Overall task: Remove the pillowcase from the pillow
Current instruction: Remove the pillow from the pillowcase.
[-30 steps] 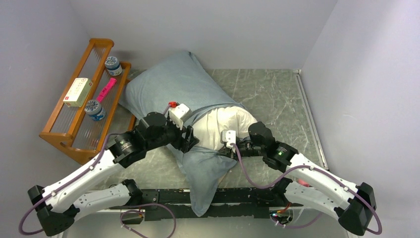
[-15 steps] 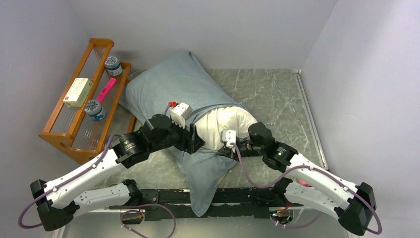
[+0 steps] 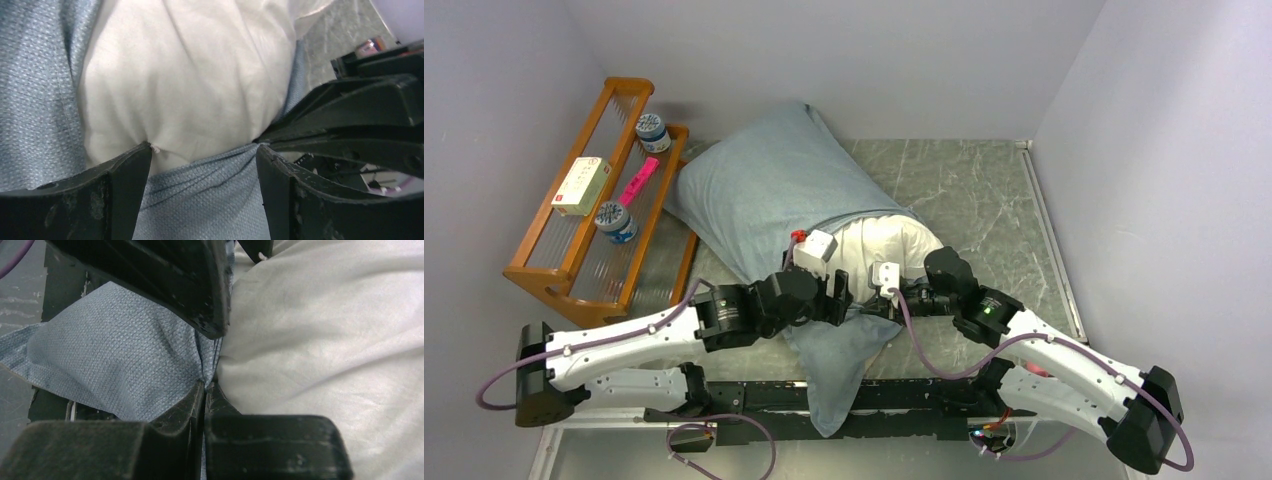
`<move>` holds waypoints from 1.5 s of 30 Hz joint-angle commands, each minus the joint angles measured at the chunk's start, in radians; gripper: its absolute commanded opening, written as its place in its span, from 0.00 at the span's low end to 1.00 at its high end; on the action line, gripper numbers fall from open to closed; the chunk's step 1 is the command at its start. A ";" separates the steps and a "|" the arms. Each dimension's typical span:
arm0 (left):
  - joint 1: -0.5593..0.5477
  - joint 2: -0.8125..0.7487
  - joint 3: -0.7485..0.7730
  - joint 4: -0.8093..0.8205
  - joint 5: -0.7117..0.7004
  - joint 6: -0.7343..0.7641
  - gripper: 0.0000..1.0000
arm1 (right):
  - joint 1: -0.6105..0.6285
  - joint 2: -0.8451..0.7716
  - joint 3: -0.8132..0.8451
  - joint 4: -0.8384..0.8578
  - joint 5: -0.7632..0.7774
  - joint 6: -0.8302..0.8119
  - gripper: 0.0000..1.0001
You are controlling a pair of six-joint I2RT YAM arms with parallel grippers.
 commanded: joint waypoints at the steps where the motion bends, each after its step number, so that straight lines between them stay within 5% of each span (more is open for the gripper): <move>1: -0.033 0.056 -0.003 0.038 -0.192 -0.045 0.82 | 0.014 0.002 -0.016 0.037 -0.032 0.012 0.00; 9: -0.041 0.142 -0.019 0.117 -0.224 -0.027 0.74 | 0.021 -0.019 -0.031 0.045 -0.035 0.021 0.00; 14: -0.040 0.178 -0.044 0.219 -0.230 0.012 0.46 | 0.023 -0.022 -0.028 0.020 -0.034 0.005 0.00; 19: -0.039 0.213 -0.017 0.282 -0.246 0.081 0.07 | 0.025 -0.035 -0.019 0.002 -0.028 -0.005 0.00; 45: 0.154 0.301 0.095 0.463 -0.089 0.230 0.05 | 0.065 -0.081 0.126 -0.144 -0.102 0.011 0.00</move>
